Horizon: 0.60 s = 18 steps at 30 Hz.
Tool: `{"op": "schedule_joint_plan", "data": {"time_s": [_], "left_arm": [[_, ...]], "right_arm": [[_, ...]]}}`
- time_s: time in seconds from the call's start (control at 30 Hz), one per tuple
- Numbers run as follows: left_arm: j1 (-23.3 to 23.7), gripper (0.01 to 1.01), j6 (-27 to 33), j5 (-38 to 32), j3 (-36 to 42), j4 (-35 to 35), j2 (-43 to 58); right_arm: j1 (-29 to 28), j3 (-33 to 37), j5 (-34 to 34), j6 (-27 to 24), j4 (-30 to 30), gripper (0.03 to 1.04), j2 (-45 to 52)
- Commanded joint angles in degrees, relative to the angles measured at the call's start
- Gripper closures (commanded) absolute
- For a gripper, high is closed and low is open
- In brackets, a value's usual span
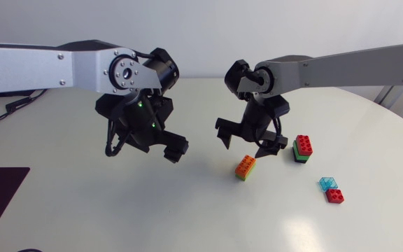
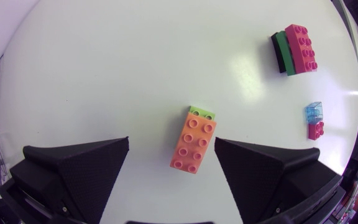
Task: Sort duplo bricks by size, large to the right and small to the left
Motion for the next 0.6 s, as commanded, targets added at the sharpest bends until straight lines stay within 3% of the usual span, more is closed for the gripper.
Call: {"op": "schedule_joint_plan", "data": {"time_s": [0.0,0.37,0.57], "left_arm": [[0.5,0.049,0.5,-0.2,-1.9,0.5,1.5],[0.5,0.049,0.4,-0.2,-1.9,0.8,2.5],[0.7,0.049,0.4,-0.2,-1.9,0.8,2.8]], "right_arm": [[0.9,-2.9,2.4,5.0,0.0,0.07,-3.0],[1.3,-4.1,6.9,9.8,1.1,0.11,-3.1],[1.1,0.6,4.0,12.6,-6.2,0.11,1.5]]}}
